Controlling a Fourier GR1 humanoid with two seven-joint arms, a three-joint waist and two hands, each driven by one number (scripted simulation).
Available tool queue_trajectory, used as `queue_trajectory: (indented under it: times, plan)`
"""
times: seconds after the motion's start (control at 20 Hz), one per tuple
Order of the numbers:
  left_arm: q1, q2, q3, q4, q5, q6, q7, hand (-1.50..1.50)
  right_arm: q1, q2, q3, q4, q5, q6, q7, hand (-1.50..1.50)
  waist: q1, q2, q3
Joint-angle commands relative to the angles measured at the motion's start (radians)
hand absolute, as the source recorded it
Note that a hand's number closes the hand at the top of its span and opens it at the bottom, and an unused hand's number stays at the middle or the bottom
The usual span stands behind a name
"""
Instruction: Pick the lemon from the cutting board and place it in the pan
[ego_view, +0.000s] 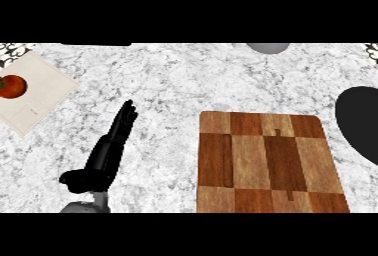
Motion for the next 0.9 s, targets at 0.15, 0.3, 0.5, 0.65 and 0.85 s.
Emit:
queue_trajectory:
  times: [0.15, 0.3, 0.5, 0.65, 0.85]
  plan:
    - [-0.028, -0.003, -0.014, 0.005, -0.016, -0.005, -0.007, 0.0, -0.067, -0.098, 0.136, 0.271, 0.163, 0.13, 0.135, -1.5, 0.035, 0.013, -0.001]
    - [-0.051, -0.023, -0.021, 0.017, -0.027, 0.013, 0.004, 0.0, -0.137, -0.083, 0.179, 0.342, 0.185, 0.25, 0.126, -1.5, 0.039, 0.015, 0.001]
    - [-0.029, 0.008, 0.006, -0.005, 0.013, -0.027, 0.003, 0.0, -0.194, -0.049, 0.155, 0.419, 0.158, 0.307, 0.053, -1.5, 0.035, 0.013, 0.003]
    - [-0.056, -0.007, -0.003, 0.019, -0.01, -0.005, 0.023, 0.0, -0.249, -0.082, 0.105, 0.438, 0.117, 0.322, 0.021, -1.5, 0.027, 0.014, 0.004]
    - [-0.03, -0.01, 0.006, 0.005, 0.002, 0.0, 0.018, 0.0, -0.187, -0.058, -0.013, 0.442, -0.006, 0.32, -0.146, -1.5, 0.011, 0.01, 0.004]
